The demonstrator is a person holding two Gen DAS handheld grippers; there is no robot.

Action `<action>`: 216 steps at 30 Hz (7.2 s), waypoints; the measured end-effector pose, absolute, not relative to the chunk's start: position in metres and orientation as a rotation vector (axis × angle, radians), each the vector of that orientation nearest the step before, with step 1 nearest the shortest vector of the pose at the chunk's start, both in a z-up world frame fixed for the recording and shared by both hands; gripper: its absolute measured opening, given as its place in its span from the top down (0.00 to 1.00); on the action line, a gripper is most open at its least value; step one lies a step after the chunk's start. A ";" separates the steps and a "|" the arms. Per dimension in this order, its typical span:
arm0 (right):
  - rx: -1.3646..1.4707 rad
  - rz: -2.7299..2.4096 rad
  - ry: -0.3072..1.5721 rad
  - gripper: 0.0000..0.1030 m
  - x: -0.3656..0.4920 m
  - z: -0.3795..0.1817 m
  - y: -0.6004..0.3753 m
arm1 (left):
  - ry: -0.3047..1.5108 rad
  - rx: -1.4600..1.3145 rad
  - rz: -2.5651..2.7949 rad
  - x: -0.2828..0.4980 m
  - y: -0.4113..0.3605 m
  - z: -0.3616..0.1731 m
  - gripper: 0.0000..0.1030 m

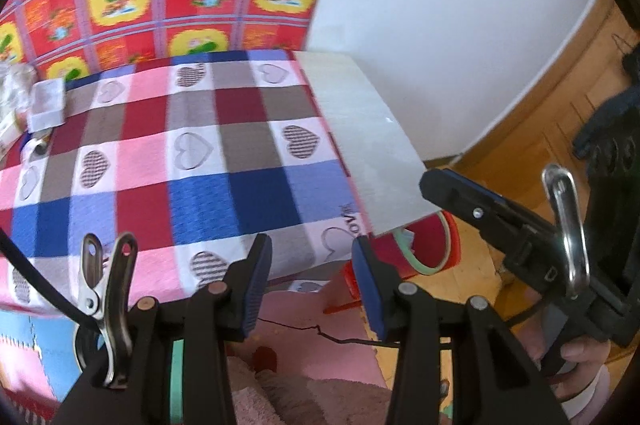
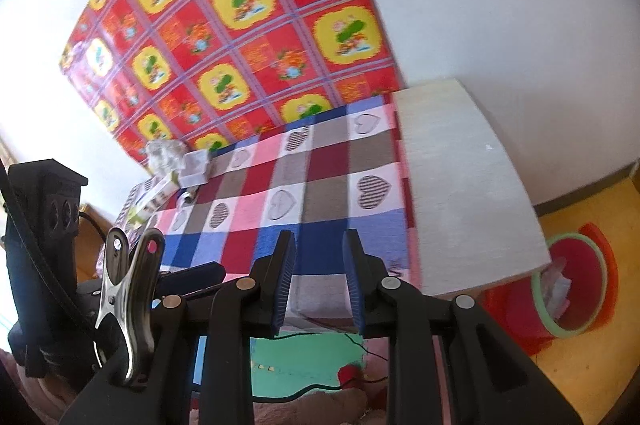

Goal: Collect trash
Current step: 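Move both open tools from the red bucket back over the checkered bed, then lower the left tool toward the small blue plastic piece on the blanket, then close the left tool on the blue plastic piece and lift it, then lower the right tool to the white round plastic disc while the left tool holds the blue piece, then close the right tool on the white disc while the left tool holds the blue piece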

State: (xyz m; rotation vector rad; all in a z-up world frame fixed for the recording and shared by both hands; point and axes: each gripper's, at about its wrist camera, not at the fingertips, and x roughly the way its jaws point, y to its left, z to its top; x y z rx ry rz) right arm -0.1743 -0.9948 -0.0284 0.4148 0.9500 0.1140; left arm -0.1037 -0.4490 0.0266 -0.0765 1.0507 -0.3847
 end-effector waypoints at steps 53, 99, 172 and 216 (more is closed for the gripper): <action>0.394 0.223 1.034 0.75 -0.034 -0.075 -0.789 | 1.053 -0.174 -0.072 0.030 -0.150 0.003 0.58; 0.398 0.156 1.202 0.75 0.015 -0.139 -0.687 | 1.133 -0.036 -0.084 0.181 -0.063 -0.094 0.74; -0.146 0.612 1.256 0.36 0.135 -0.215 -0.523 | 1.214 -0.314 0.082 0.051 0.025 -0.094 0.87; 0.091 0.484 1.227 0.59 0.071 -0.168 -0.575 | 1.195 -0.275 -0.033 0.053 0.003 -0.073 0.87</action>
